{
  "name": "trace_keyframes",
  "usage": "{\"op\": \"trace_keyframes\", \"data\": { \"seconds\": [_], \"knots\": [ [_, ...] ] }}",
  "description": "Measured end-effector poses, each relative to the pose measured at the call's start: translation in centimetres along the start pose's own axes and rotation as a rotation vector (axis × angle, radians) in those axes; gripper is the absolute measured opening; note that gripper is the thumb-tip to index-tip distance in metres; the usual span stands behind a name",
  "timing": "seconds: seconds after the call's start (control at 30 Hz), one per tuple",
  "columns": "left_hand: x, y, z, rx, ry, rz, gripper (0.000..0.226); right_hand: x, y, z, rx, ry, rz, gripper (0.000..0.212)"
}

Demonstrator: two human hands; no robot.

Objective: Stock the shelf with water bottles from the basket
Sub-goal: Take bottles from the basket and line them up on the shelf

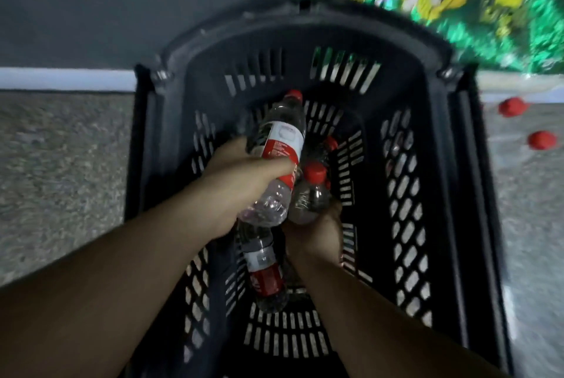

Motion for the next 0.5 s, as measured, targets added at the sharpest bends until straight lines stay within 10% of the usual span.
{"op": "trace_keyframes", "data": {
  "seconds": [0.13, 0.5],
  "knots": [
    [-5.1, 5.2, -1.0, 0.196, 0.179, 0.003, 0.034, 4.3, 3.2, 7.1, -0.038, -0.171, 0.110, 0.056],
    [-25.9, 21.1, -2.8, 0.481, 0.455, -0.213, 0.039, 18.8, 17.1, 27.6, -0.073, -0.529, 0.527, 0.056]
  ]
}}
Point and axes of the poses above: each hand's wrist, its own y-axis away from the middle knuckle, its own z-axis out of the back of the hand, x = y × z, the point moved 8 cm from there along -y, towards the middle knuckle, and after that the axes turned 14 degrees about y, right-handed, at the moved point
